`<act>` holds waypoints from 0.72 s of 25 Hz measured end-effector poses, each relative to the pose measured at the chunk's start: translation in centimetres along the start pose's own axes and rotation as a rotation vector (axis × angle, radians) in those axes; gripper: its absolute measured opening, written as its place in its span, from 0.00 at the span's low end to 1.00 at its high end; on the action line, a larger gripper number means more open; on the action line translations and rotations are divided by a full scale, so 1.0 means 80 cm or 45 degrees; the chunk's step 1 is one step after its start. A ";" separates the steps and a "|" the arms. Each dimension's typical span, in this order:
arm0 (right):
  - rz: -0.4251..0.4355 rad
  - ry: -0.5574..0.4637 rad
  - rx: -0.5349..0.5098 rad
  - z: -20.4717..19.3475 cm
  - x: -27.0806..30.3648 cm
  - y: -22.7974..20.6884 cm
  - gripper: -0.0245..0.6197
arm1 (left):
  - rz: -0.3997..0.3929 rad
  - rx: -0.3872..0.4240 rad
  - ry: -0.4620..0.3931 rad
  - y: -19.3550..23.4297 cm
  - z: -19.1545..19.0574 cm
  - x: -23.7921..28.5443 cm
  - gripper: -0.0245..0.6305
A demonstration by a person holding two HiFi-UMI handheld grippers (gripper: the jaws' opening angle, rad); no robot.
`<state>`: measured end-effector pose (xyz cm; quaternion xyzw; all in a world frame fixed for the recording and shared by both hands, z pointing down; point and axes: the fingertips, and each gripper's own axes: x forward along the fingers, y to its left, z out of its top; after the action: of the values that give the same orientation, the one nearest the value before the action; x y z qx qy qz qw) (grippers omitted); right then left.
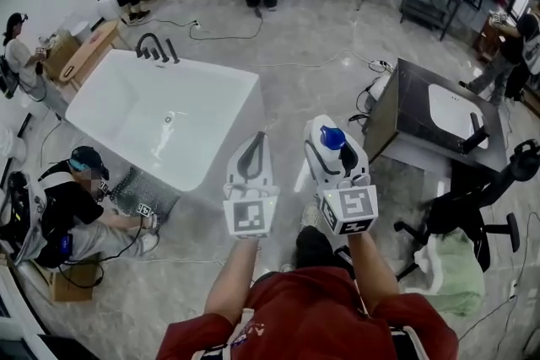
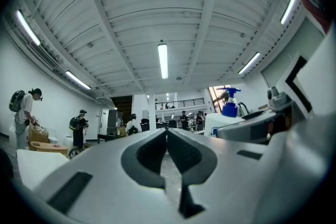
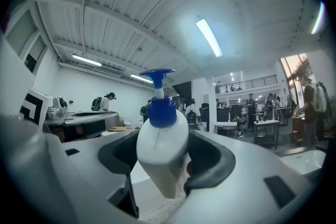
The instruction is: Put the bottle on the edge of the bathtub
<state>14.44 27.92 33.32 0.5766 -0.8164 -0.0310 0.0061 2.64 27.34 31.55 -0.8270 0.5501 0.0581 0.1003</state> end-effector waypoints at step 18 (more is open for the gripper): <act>0.055 0.012 0.071 -0.007 0.207 -0.127 0.47 | 0.055 0.020 0.044 0.053 -0.043 0.222 0.06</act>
<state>18.48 8.89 32.90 0.5589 -0.8292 -0.0052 -0.0052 5.58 9.00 30.77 -0.8150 0.5699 0.0417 0.0957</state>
